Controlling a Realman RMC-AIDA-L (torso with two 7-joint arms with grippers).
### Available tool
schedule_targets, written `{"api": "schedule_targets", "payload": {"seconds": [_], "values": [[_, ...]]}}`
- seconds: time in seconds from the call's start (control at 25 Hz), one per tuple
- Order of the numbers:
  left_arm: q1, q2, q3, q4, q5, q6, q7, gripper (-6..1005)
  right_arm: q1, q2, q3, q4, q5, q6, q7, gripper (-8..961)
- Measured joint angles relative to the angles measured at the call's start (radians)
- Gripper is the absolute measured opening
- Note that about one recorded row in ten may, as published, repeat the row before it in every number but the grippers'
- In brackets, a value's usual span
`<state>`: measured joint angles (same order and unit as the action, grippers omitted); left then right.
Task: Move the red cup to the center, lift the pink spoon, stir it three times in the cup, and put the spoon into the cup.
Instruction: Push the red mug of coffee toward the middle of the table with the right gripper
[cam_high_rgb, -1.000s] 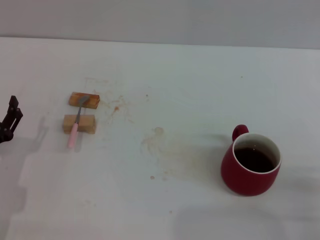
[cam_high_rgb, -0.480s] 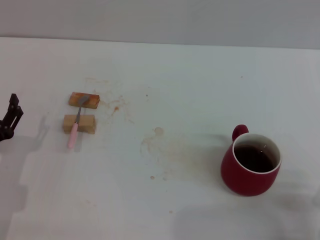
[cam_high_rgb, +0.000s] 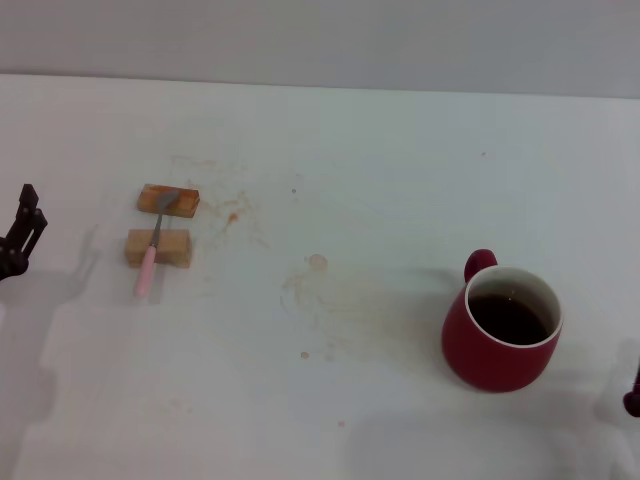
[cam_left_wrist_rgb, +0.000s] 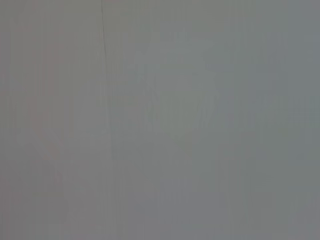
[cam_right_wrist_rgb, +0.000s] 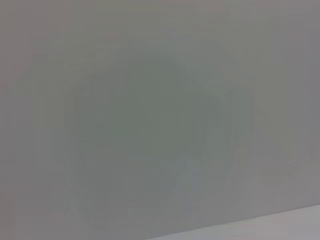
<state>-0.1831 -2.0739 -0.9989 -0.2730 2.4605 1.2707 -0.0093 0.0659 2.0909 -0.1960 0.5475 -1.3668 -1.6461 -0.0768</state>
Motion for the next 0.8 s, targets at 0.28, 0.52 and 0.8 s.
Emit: {"api": "schedule_targets", "payload": {"seconds": [0.28, 0.52, 0.8], "values": [[-0.002, 0.000, -0.001, 0.000, 0.000, 0.001, 0.000, 863, 0.023, 0.001, -0.015, 0.019, -0.001, 0.039, -0.001, 0], [-0.008, 0.000, -0.004, 0.000, 0.000, 0.001, 0.000, 863, 0.035, 0.002, -0.020, 0.022, -0.002, 0.071, -0.001, 0], [-0.013, 0.000, -0.003, 0.000, 0.000, 0.001, 0.000, 862, 0.059, 0.002, -0.026, 0.028, -0.002, 0.105, -0.001, 0]]}}
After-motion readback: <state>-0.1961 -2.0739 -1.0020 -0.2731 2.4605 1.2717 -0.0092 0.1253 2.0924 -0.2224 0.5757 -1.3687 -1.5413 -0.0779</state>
